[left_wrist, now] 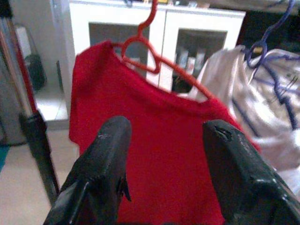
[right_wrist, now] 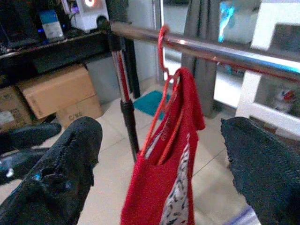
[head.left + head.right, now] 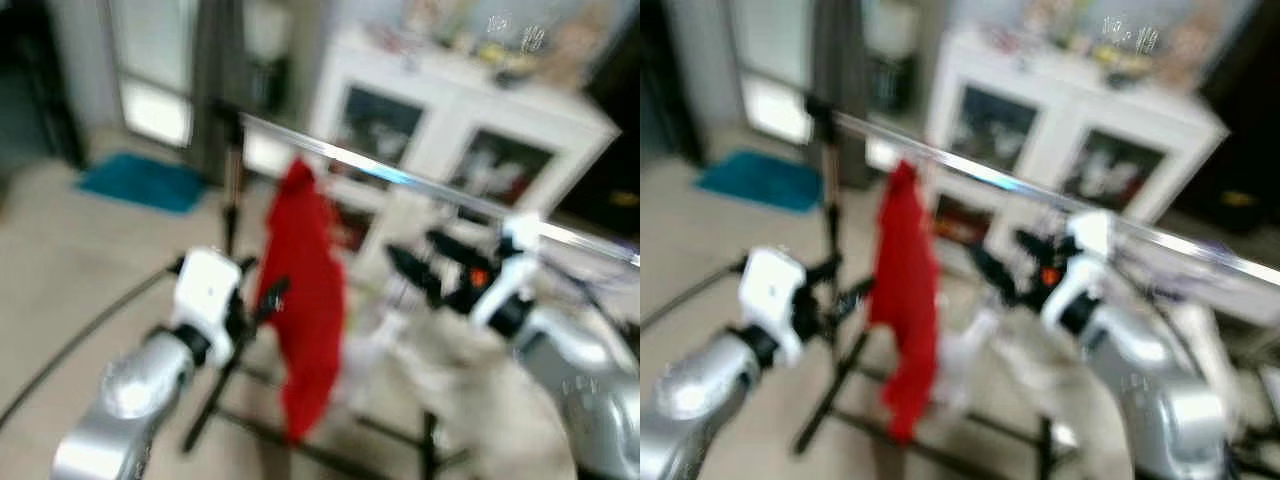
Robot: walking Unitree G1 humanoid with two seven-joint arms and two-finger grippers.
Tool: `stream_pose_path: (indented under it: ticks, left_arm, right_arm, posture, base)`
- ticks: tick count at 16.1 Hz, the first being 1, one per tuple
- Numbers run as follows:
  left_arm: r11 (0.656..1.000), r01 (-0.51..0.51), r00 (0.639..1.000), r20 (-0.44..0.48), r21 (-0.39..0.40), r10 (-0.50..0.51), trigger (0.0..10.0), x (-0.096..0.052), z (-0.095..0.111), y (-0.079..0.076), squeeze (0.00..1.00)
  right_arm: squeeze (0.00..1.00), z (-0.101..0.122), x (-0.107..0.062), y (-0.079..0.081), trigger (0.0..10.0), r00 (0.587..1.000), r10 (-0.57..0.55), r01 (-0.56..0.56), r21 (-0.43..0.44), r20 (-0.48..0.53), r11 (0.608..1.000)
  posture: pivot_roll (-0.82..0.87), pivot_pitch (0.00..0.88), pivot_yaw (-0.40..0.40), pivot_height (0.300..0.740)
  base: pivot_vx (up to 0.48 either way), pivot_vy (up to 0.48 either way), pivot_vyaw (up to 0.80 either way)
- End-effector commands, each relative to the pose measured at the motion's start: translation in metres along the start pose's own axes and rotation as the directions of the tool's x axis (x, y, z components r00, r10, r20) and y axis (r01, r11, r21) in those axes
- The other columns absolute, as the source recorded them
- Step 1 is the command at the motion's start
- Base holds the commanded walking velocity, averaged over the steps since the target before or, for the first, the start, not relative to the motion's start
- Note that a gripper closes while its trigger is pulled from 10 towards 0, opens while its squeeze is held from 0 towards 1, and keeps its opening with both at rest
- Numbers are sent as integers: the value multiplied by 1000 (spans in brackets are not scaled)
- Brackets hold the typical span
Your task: Hang hanger
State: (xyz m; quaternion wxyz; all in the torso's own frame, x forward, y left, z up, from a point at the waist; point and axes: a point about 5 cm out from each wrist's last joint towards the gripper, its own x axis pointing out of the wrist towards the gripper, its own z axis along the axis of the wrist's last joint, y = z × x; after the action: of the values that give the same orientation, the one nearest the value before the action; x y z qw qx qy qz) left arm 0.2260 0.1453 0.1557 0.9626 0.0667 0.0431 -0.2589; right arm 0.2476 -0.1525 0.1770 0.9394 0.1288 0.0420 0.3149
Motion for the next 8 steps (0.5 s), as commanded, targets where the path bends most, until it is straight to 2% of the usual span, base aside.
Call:
stream_pose_path:
  ticks: [1,7,8]
  left_arm:
    - [1000,20,1000,13,5,-20,10000,4,3,-5,0]
    - [995,82,997,-14,54,-81,10000,5,8,4,0]
    - [994,94,996,-15,59,-93,10000,7,8,4,0]
  right_arm:
    - [1000,3,-5,-3,10000,999,-16,16,-1,30,1000]
    - [1000,-6,-4,-5,10000,993,-96,96,4,70,995]
    - [1000,-3,0,-5,10000,992,-108,111,-44,70,993]
  posture:
    - [110,0,-182,740]
    - [133,0,-108,740]
    - [126,0,-91,740]
  base:
    - [0,0,0]
    - [0,0,0]
    - [0,0,0]
